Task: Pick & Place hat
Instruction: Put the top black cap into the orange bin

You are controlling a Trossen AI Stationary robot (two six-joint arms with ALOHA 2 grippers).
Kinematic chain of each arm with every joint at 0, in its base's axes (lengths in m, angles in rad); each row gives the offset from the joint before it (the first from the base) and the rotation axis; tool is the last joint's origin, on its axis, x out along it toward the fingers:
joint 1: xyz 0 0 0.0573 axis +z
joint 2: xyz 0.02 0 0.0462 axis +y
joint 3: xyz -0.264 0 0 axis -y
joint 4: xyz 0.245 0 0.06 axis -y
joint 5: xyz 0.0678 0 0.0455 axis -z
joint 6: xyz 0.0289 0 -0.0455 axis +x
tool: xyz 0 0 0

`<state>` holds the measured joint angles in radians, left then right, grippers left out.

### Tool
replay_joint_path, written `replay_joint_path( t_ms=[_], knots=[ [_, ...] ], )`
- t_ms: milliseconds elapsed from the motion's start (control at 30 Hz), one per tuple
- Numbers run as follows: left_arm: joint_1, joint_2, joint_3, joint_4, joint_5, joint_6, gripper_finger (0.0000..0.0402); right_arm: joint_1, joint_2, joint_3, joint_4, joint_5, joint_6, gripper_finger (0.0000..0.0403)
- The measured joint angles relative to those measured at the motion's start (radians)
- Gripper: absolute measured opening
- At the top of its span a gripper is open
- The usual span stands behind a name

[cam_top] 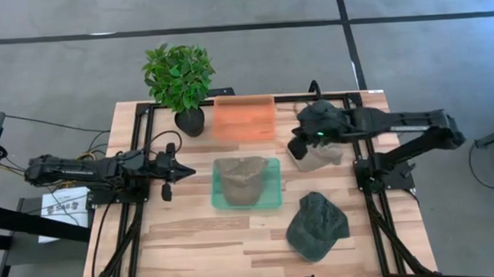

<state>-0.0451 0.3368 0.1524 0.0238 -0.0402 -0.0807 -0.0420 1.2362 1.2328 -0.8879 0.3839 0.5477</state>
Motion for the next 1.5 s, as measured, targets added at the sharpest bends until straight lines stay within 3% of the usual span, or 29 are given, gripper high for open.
replay_joint_path(
  t_ms=[167,400,500,767,1133,1267,1500],
  knots=[
    [0.0,-0.035,0.0,0.001,0.0,0.0,0.0,-0.029,0.138,0.187,-0.32,0.101,0.132,0.0],
    [0.0,-0.043,0.0,0.001,0.0,-0.001,0.0,-0.121,0.127,0.202,-0.593,0.123,0.466,0.0001],
    [0.0,-0.043,0.0,0.001,0.0,-0.002,0.0,-0.153,0.109,0.202,-0.682,0.157,0.527,0.0011],
    [0.0,-0.042,0.0,0.001,-0.001,-0.006,0.0,-0.314,0.035,0.203,-0.672,0.2,0.465,0.0088],
    [0.0,-0.042,0.0,0.001,-0.003,-0.016,0.0,-0.52,-0.043,0.199,-0.675,0.203,0.386,0.0228],
    [0.0,-0.042,0.0,0.001,-0.003,-0.019,0.0,-0.582,-0.081,0.088,-0.626,0.197,0.367,0.0256],
    [-0.001,-0.042,0.0,0.001,-0.003,-0.045,0.0,-0.671,-0.173,-0.178,-0.44,0.122,0.339,0.026]
  ],
)
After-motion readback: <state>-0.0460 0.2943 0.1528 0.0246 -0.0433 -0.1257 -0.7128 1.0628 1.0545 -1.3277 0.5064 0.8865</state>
